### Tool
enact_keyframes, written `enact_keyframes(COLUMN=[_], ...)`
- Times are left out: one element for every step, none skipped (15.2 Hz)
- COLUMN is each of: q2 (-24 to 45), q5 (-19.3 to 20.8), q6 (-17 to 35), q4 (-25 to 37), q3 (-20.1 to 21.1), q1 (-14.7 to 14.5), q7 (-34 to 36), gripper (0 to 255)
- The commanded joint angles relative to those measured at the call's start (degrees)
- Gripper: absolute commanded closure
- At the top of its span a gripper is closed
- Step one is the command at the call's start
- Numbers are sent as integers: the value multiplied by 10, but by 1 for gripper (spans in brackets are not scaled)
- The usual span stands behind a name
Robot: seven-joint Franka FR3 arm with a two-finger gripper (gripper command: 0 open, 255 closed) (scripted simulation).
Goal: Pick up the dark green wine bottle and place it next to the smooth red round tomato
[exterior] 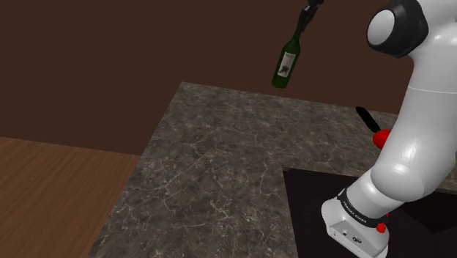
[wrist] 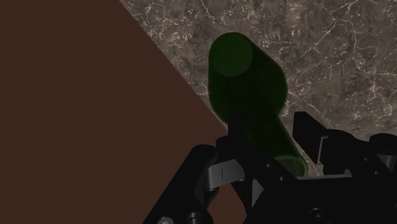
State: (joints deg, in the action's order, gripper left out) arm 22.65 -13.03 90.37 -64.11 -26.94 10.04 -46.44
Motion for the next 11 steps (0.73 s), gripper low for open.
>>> enact_keyframes(q2=[7, 11, -13, -34, -55, -75, -94, -112, -130, -147, -164], q5=[-3, -5, 3, 11, 19, 27, 35, 43, 51, 58, 66], q6=[-20, -27, -22, -18, -16, -15, -14, -14, -15, -17, -19], q4=[27, 37, 10, -14, -36, -57, -75, -91, -107, -121, -133], q3=[0, 0, -3, -7, -11, -14, -17, -19, -22, -24, -27], q1=[6, 8, 4, 0, -3, -5, -7, -8, -8, -8, -8], q7=[1, 1, -4, -9, -14, -19, -23, -27, -32, -36, -40], gripper=[255, 255, 255, 255, 255, 255, 255, 255, 255, 255, 255])
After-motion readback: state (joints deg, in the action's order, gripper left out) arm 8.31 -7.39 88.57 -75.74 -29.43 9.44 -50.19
